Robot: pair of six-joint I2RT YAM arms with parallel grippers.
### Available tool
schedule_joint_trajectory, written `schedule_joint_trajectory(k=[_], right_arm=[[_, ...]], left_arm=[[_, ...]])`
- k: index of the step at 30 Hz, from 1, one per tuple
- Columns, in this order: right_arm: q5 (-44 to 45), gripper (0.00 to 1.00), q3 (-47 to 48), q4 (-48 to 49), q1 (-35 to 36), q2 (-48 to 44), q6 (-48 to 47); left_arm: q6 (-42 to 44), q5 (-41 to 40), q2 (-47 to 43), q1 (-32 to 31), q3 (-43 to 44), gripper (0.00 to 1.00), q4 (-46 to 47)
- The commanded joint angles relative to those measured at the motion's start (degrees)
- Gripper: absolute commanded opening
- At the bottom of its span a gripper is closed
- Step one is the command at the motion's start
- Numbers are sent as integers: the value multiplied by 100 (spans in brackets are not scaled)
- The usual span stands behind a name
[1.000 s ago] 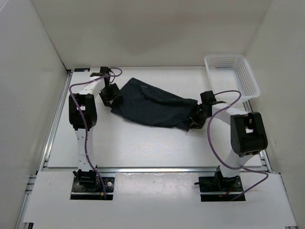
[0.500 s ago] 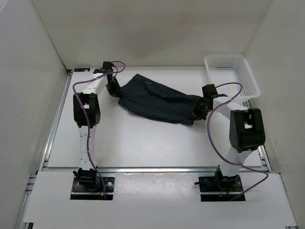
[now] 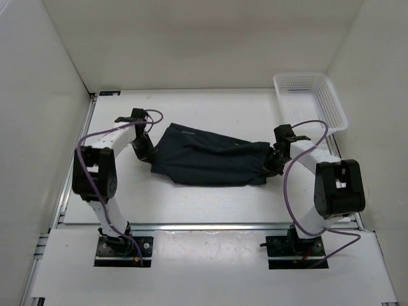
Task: Fold and stack the shorts
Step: Fold the shorts
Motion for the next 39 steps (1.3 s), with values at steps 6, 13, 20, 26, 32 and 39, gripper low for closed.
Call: schedule_joint_trajectory(k=[6,13,20,26,32,39], right_arm=[[13,48,-374,-487,-25,-745,-367],[381,89,-67,-821,-25,-981,-420],[461,82,109,-821,-25,-1114,-297],[461,80,232,-821,-25,-1061,-235],[514,80,285,-874,-25,-1061,-235],[575,80,337,-927,-77,-1009,-288]], left_arm=[[-32,-214,-1529,-20,-1428,33,-65],[153,-880,-1257,-20,-114,71,-592],[530,-504,402,-187,2100,71,-645],[698,-503,2152,-512,3791,73,-1322],[698,-363,2619,-626,3986,67,-1375],[514,-538,2189,-627,3740,35,-1252]])
